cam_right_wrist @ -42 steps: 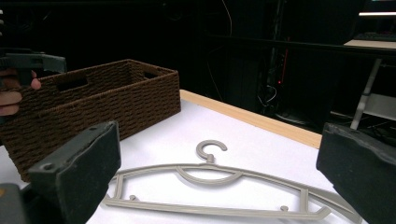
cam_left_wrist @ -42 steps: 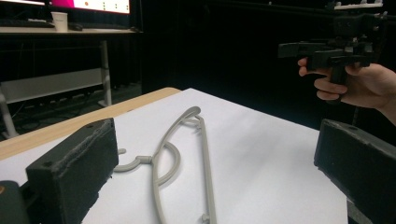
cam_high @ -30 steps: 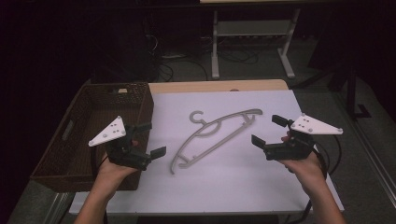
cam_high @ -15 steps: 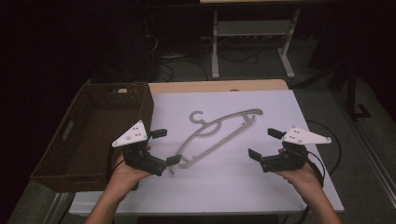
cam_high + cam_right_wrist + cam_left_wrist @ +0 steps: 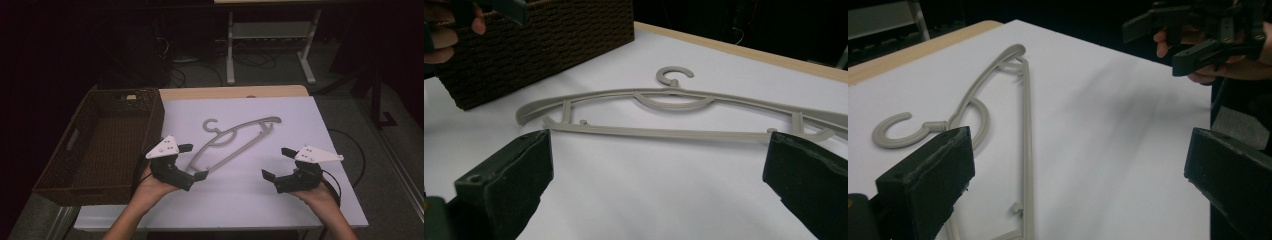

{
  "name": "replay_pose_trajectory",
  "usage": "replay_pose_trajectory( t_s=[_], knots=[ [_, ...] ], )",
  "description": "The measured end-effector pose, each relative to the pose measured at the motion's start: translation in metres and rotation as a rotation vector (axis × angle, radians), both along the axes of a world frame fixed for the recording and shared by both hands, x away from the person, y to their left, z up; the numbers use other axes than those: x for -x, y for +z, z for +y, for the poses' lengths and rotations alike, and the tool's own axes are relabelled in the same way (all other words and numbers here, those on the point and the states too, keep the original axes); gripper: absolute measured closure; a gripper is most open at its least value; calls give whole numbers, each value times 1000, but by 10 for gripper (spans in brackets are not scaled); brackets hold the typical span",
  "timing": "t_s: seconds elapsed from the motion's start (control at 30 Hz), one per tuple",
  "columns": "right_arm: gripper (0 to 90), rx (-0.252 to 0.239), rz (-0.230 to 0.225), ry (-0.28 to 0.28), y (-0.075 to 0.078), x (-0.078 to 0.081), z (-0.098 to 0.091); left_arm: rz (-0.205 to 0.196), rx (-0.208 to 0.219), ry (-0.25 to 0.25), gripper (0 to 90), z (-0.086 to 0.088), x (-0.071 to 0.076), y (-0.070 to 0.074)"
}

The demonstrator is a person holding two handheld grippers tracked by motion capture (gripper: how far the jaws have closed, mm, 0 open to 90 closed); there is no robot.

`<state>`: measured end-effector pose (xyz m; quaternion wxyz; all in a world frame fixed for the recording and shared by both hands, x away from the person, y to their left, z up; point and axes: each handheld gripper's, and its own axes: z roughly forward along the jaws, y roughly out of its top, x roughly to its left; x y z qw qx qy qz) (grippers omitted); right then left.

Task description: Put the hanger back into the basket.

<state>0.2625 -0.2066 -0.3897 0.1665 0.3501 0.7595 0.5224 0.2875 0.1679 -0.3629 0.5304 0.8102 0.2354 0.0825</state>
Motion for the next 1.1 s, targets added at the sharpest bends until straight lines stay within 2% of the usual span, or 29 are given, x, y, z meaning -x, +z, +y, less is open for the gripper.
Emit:
replay_pose_trajectory(
  t_s=[0.27,0.3,0.43,0.47,0.5,0.6,0.63,0.7,0.8,0.83,0.97,1.07,1.1],
  knots=[
    [0,4,6,-4,-4,0,-3,15,-40,-24,0,-22,-20,-16],
    [0,4,3,-5,-4,0,-3,15,-52,-44,19,-27,-28,-20],
    [0,4,12,-6,-5,-1,-4,23,-60,-59,71,-37,-39,-25],
    [0,3,14,-7,-6,-1,-4,25,-59,-65,102,-43,-47,-29],
    [0,4,13,-7,-6,-1,-4,18,-65,-71,171,-46,-51,-31],
    [0,5,14,-6,-6,-1,-4,26,-74,-70,199,-53,-59,-36],
    [0,4,15,-5,-6,0,-4,33,-79,-77,286,-60,-67,-43],
    [0,5,14,-5,-6,0,-4,41,-81,-76,321,-64,-71,-47],
    [0,4,11,-3,-6,0,-5,51,-107,-85,433,-74,-82,-57],
    [0,5,10,-4,-6,0,-5,68,-113,-79,452,-84,-88,-64],
    [0,0,12,-5,-6,0,-7,86,-134,-71,519,-95,-95,-69],
    [0,2,14,-6,-7,0,-8,90,-191,-63,563,-108,-103,-72],
    [0,1,16,-7,-7,0,-8,93,-198,-59,571,-110,-105,-73]
  ],
)
